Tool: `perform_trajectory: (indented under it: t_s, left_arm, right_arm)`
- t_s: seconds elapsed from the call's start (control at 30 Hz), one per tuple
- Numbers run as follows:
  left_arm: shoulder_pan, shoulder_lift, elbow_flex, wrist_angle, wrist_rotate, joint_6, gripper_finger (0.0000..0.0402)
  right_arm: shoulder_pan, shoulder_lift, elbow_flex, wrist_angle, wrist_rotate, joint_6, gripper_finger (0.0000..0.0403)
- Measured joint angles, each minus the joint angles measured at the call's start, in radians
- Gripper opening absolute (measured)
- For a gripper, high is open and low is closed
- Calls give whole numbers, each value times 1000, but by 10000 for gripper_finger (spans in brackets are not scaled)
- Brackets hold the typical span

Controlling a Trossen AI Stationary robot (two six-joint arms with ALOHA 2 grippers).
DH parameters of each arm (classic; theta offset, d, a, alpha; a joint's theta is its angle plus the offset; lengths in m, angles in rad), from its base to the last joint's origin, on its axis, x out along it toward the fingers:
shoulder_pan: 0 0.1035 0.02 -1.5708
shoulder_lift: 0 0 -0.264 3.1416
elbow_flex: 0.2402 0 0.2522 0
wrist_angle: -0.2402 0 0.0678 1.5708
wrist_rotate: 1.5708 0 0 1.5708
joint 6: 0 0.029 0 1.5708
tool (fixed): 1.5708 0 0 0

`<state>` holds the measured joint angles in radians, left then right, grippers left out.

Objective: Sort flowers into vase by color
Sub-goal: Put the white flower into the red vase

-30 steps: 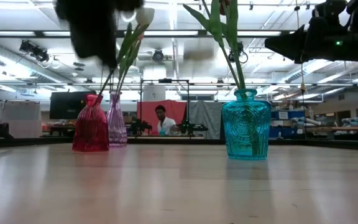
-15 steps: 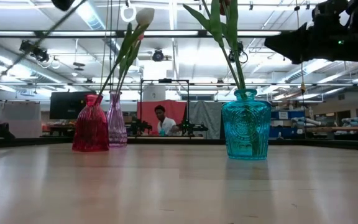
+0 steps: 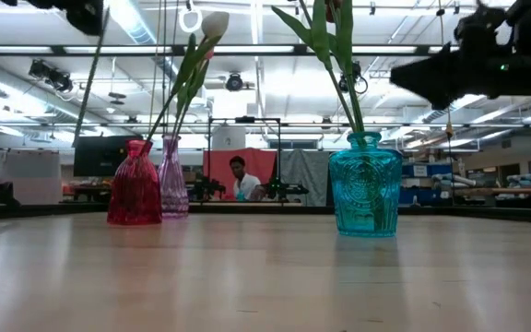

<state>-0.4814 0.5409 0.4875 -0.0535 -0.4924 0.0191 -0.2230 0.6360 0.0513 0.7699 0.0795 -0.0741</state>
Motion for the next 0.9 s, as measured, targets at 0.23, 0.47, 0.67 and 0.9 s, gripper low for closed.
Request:
perform_trajectory:
  t_s: [0.23,0.47,0.67,0.9]
  left_arm:
    - [10,-222,-66,92,118,230,0]
    - [53,-235,-67,129,142,348,0]
    - [131,-209,-67,145,203,362,0]
    - [192,-129,-152,348,244,317,0]
  right_arm:
    - [0,7,-1,-36,101,127,169]
    - [0,7,-1,114,131,160,169]
    - [1,26,-1,91,92,244,169]
    - [6,89,-1,136,146,223,169]
